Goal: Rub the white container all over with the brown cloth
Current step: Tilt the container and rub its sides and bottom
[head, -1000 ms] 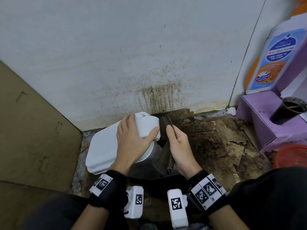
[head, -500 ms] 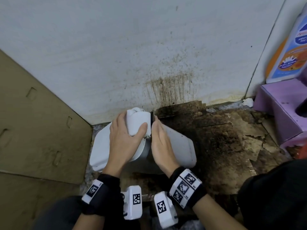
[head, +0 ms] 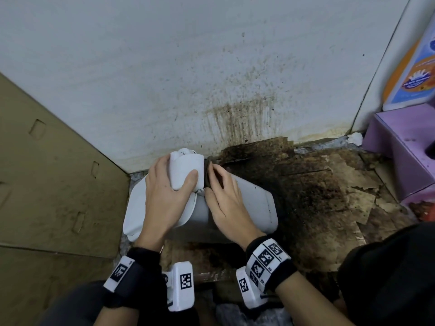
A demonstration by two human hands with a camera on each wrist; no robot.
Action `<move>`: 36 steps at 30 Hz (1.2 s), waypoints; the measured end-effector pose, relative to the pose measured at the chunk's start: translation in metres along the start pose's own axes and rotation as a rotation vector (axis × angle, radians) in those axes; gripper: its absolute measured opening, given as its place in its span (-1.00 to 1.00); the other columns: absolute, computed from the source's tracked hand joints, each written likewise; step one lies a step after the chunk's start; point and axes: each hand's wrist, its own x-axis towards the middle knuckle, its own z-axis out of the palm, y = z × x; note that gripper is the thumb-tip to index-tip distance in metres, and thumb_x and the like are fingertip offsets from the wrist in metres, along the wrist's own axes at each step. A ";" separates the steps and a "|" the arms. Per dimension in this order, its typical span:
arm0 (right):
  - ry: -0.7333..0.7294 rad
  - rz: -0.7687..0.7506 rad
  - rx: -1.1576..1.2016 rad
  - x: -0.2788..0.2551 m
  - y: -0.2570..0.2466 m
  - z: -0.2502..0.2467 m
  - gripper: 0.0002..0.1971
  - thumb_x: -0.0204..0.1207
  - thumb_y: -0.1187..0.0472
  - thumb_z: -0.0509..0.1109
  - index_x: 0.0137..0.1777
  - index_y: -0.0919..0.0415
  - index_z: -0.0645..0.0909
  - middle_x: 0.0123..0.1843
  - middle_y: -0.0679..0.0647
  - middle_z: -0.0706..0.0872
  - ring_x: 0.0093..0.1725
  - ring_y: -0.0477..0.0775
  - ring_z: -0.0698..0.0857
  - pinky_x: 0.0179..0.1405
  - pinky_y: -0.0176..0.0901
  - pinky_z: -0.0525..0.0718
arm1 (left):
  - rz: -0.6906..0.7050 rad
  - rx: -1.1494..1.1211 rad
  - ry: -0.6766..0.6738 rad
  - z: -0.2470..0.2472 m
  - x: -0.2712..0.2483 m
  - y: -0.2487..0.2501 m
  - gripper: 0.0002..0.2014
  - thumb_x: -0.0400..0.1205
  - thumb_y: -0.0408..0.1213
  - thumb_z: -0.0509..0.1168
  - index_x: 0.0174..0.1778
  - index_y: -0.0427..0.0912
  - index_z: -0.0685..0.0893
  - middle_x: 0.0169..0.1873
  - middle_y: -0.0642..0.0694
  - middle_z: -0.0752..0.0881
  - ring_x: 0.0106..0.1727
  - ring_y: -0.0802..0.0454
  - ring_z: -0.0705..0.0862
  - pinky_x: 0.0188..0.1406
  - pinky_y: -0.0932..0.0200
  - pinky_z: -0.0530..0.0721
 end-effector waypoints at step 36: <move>0.064 0.120 0.088 0.005 0.057 0.013 -0.47 0.88 0.07 -0.08 0.83 0.01 0.06 0.83 -0.18 0.04 0.78 -0.31 -0.05 0.77 -0.27 -0.07 | -0.022 -0.027 -0.002 -0.006 0.008 -0.009 -0.11 0.49 0.41 0.15 0.71 0.00 0.38 0.60 0.04 0.44 0.62 0.09 0.33 0.65 -0.06 0.34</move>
